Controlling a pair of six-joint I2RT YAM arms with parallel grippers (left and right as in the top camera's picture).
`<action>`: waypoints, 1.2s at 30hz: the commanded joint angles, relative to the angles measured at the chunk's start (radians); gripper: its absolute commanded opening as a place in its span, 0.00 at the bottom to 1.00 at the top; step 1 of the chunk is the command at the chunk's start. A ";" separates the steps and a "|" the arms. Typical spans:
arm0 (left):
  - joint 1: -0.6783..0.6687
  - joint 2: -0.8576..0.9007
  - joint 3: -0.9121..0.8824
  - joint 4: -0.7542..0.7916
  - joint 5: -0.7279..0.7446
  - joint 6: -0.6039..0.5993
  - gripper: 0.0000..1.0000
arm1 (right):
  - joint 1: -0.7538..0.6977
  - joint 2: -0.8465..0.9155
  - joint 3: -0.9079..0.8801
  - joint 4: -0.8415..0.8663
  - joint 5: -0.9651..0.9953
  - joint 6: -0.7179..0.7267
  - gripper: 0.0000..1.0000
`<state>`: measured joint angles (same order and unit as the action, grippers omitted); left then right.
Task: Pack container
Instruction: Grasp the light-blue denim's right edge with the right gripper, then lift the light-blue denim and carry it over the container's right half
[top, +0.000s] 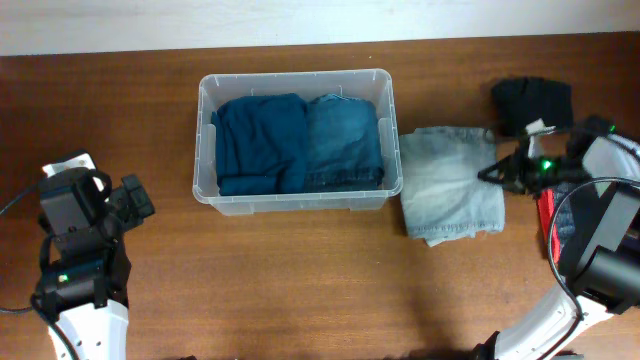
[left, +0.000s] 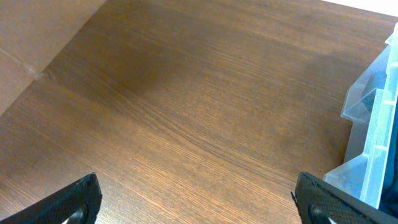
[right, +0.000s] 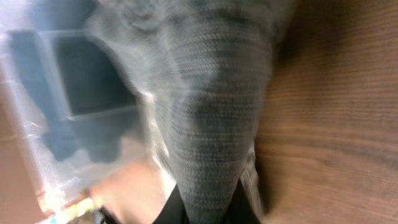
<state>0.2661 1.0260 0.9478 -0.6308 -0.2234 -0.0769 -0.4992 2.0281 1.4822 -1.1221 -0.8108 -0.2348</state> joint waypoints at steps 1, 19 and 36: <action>0.005 0.001 -0.003 0.002 0.007 -0.013 0.99 | 0.000 -0.013 0.185 -0.101 -0.095 0.004 0.04; 0.005 0.001 -0.003 0.002 0.007 -0.013 1.00 | 0.060 -0.055 0.848 -0.577 -0.331 0.031 0.04; 0.005 0.001 -0.003 0.002 0.007 -0.013 0.99 | 0.560 -0.091 0.859 -0.242 0.015 0.590 0.04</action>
<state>0.2661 1.0260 0.9478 -0.6312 -0.2234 -0.0769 -0.0082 1.9812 2.3142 -1.4178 -0.9558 0.1047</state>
